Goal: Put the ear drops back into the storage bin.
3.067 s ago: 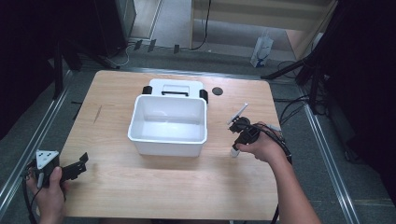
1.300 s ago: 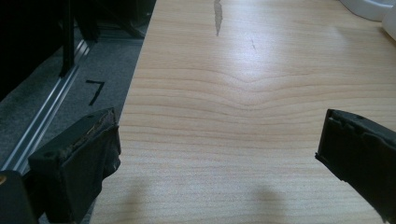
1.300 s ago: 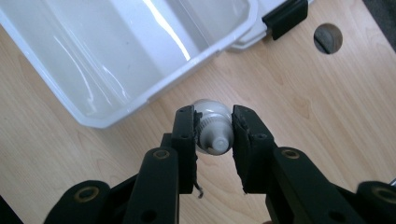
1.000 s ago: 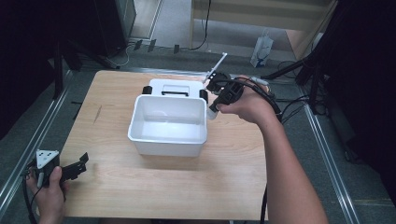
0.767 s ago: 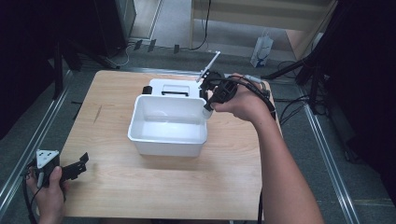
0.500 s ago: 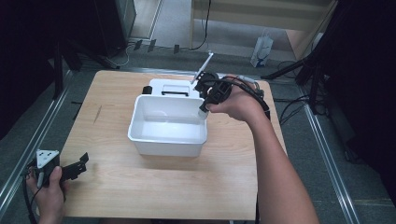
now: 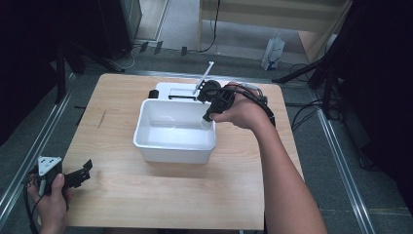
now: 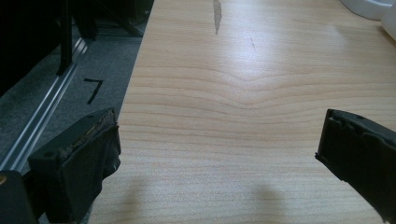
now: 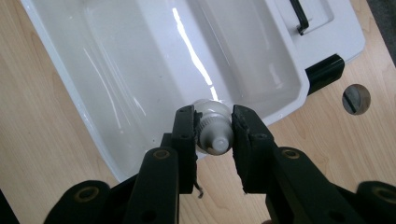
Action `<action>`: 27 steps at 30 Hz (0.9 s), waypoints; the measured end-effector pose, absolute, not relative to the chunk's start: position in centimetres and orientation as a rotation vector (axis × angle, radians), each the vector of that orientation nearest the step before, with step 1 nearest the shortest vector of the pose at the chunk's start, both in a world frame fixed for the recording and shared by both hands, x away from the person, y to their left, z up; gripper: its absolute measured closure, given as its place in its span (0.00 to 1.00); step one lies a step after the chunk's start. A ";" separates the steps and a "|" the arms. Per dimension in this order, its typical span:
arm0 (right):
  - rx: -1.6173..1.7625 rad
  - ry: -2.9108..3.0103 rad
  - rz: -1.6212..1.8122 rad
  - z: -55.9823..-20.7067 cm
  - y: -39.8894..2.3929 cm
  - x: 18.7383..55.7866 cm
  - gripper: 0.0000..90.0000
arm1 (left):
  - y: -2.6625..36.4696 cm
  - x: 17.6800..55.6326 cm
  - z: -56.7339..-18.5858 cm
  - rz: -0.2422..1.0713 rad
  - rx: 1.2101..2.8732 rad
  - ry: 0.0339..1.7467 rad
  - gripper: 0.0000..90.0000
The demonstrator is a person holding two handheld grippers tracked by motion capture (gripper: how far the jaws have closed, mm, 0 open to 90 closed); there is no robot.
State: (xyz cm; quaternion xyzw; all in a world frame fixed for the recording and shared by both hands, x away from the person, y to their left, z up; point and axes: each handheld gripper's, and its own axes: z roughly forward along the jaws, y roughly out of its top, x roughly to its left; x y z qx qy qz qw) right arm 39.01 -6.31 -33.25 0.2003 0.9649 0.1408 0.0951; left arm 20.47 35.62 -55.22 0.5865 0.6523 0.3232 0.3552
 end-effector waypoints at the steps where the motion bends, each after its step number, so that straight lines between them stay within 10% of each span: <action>1: 0.596 2.864 0.412 -33.4 -6.3 39.0 0.80 | 35.6 20.5 -55.2 0.836 1.515 1.686 0.00; 27: 0.434 2.894 0.339 -37.2 -6.0 38.9 0.80 | 35.6 20.5 -55.2 0.837 1.524 1.687 0.00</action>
